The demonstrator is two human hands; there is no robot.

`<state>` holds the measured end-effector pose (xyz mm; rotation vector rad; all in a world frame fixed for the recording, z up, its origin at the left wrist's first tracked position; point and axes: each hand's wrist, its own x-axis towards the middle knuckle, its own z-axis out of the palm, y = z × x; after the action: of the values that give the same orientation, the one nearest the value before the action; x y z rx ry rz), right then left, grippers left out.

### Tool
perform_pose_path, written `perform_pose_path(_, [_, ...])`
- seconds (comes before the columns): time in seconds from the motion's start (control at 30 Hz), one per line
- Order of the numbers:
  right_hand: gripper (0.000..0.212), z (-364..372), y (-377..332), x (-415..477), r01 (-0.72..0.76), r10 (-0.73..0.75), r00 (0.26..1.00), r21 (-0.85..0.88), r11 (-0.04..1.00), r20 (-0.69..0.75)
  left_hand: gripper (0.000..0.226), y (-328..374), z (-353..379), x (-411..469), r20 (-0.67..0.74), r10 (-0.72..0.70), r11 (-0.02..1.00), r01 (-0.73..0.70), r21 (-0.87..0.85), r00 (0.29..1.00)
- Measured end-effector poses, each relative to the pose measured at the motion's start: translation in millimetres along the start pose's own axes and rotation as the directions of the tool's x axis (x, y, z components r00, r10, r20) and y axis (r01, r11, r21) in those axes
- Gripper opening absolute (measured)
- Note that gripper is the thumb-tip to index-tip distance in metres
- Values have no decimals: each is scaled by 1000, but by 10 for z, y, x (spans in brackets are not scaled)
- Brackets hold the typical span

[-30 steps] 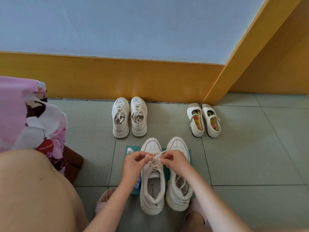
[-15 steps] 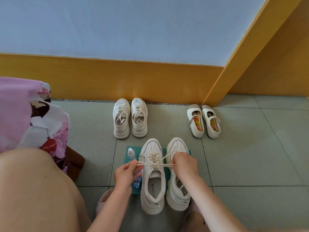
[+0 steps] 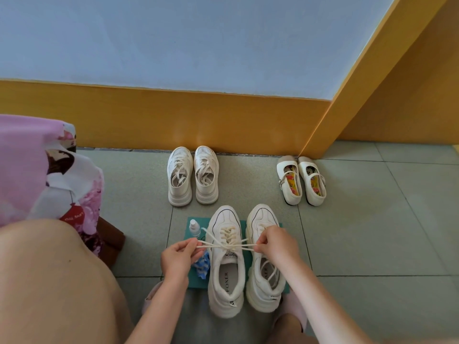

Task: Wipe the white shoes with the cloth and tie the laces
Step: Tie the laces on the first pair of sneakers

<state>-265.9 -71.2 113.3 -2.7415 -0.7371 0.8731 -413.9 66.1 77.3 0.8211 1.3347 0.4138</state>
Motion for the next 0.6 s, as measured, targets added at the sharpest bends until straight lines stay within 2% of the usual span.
perform_pose_path(0.23, [5, -14, 11, -16, 14, -23, 996, -120, 993, -81, 10, -13, -26, 58, -79, 17, 1000, -15, 16, 997])
perform_pose_path(0.6, [6, -10, 51, -29, 33, -41, 996, -111, 993, -76, 7, -18, -48, 103, -95, 23, 997, -16, 78, 995])
